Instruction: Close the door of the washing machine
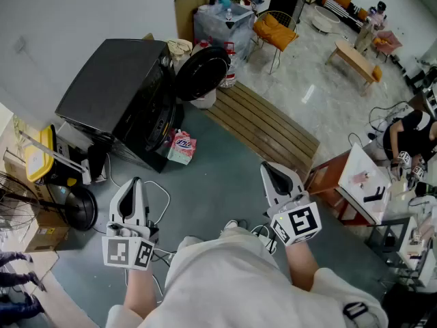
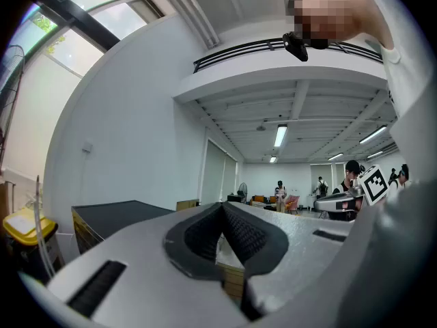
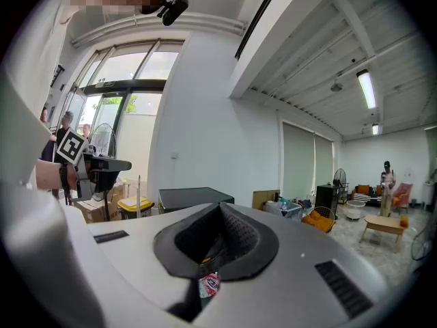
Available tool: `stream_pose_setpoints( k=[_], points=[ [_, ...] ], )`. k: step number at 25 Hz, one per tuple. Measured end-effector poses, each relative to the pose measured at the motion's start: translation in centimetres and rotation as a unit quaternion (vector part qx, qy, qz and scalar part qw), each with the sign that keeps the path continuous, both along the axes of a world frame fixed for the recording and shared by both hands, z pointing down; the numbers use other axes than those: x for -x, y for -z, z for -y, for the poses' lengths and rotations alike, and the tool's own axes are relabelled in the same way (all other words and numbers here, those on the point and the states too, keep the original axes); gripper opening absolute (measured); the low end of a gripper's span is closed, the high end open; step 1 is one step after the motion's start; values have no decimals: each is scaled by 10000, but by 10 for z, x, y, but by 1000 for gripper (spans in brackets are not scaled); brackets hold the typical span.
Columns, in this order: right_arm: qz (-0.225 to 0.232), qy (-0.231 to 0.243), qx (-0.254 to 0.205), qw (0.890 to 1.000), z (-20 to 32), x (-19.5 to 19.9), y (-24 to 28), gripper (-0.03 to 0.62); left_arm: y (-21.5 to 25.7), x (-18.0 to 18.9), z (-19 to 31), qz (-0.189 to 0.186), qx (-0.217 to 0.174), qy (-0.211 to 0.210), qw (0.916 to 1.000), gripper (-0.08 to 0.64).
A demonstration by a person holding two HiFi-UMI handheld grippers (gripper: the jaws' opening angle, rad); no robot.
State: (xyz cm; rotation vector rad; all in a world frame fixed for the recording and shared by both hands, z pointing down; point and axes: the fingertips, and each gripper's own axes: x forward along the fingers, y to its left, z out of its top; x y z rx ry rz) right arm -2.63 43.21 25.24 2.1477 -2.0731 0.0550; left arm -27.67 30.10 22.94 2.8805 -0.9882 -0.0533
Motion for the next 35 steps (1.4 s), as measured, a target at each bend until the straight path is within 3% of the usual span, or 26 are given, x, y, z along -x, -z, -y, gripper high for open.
stream_pose_setpoints(
  k=[13,21,24,29,35],
  points=[
    [185,108,-107,9997,-5,-20,-9,-2,-3,-26,-3,111,-2,30,9999,6],
    [190,-271,-343,9989,-36,-100,-9,0,4,-79,-21,246,-96,-66,9996,6],
    [59,-446,-258,9987,-47,-130,-13,75,3,-99,-22,266,-75,-128,9995,6],
    [-91,-636,-120,9979,-55,-169,-13,133,6,-127,-18,285,-61,-242,9993,6],
    [-23,-413,189,9990,-25,-177,-30,202,-17,-147,5,344,193,-230,9990,6]
  ],
)
